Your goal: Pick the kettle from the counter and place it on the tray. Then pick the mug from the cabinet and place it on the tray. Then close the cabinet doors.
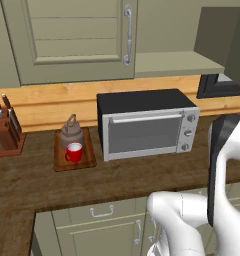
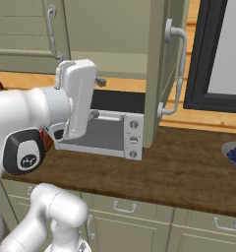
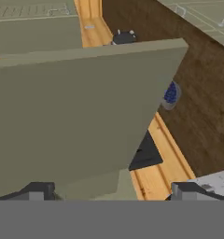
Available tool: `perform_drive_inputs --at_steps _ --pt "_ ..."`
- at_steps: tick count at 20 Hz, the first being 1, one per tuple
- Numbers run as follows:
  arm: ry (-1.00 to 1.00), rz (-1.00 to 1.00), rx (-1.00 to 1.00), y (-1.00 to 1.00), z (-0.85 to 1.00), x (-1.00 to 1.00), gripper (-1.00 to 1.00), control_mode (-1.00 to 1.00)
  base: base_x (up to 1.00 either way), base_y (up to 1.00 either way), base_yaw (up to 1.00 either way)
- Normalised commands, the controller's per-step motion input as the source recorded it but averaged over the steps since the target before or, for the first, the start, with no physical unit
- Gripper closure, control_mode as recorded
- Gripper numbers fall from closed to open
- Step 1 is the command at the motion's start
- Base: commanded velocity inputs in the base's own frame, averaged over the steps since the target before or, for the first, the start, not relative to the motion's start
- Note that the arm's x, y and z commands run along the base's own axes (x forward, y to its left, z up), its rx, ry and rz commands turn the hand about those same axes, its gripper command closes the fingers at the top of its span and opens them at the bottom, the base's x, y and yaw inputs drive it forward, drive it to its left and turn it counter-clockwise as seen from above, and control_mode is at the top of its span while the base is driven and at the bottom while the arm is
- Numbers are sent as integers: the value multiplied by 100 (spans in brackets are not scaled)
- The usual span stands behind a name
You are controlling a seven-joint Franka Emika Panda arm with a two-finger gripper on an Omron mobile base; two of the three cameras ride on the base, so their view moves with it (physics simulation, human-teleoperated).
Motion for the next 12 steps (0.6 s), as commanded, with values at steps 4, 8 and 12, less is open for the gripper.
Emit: perform_drive_inputs --at_steps 4,8,12 --pt "-2 -6 0 -76 1 -83 -100 -100 0 0 0" --pt "-1 -3 0 -66 4 -86 -100 -100 0 0 0" --pt "0 -9 0 -66 4 -69 -100 -100 0 0 0"
